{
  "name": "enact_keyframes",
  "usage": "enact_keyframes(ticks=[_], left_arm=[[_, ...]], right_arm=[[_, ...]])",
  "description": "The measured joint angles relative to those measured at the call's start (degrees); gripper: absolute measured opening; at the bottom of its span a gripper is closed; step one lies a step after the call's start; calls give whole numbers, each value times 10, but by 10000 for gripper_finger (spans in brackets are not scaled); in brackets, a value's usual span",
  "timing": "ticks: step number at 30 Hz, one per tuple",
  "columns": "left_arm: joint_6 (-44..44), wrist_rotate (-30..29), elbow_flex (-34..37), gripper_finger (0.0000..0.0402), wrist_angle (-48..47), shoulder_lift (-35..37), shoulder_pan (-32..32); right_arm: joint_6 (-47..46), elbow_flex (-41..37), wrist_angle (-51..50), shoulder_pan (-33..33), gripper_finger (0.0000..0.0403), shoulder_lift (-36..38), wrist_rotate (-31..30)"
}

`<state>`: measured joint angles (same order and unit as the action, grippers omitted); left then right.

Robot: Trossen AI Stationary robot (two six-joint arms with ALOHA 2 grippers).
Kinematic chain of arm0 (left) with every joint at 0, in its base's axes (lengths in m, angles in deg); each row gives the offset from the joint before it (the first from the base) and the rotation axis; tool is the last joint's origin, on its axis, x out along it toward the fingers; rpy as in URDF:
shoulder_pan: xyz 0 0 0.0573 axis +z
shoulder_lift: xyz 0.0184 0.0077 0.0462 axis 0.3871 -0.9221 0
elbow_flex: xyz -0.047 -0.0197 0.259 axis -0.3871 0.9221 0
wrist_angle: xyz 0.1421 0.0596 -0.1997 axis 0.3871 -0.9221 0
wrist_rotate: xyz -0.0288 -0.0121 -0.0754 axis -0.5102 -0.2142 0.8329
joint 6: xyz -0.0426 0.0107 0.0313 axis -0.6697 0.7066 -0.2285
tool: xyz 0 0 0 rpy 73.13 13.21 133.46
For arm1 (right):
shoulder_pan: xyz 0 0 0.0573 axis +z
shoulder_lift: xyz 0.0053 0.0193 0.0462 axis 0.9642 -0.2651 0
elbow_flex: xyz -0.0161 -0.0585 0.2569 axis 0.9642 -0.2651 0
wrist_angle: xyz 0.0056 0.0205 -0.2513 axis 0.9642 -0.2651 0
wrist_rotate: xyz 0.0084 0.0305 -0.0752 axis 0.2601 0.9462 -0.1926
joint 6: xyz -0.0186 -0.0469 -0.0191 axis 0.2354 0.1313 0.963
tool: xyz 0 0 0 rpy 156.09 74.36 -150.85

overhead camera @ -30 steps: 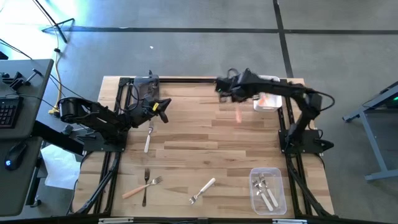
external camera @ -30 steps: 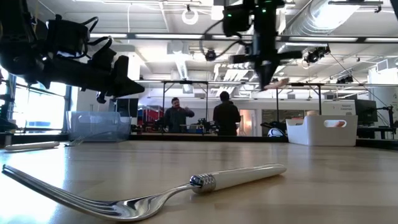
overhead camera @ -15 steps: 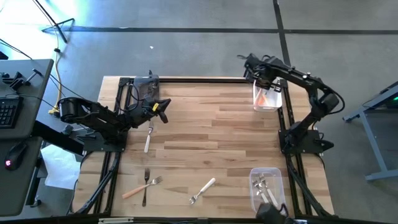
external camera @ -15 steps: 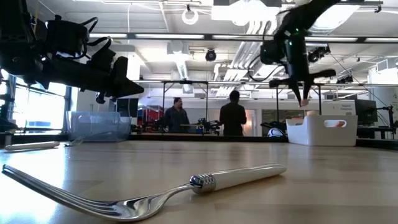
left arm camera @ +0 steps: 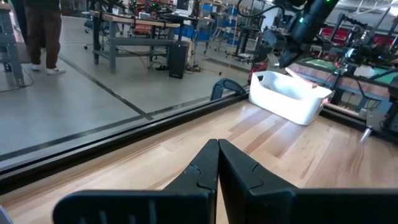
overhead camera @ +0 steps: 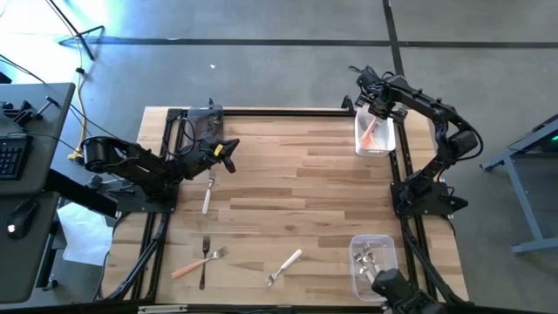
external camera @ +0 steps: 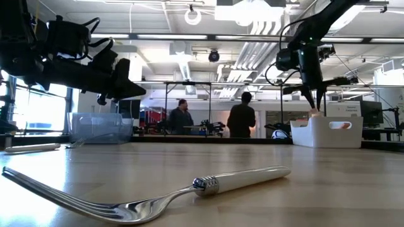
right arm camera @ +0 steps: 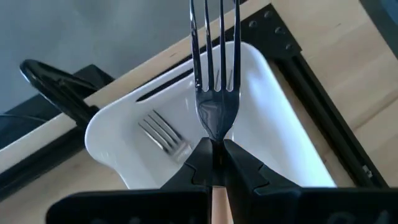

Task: Sort silverware by color (type)
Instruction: Put the top orange fork into the white bin

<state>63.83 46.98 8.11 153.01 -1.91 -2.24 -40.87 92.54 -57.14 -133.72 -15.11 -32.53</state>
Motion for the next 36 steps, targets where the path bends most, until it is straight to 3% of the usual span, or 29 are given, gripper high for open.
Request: enact_keyframes(ticks=[12,28,32,36], left_arm=[[1,-5,11,0,-8,0,0],[-1,-16,21,0,-4,0,0],[0,-16,21,0,-5,0,0],[-1,-16,21,0,-4,0,0]], right_arm=[[-6,0,-21,10,5,-35,-25],[-50,0,-32,22,6,-106,33],[-52,0,-33,21,28,-109,33],[-40,0,-53,17,78,-109,43]])
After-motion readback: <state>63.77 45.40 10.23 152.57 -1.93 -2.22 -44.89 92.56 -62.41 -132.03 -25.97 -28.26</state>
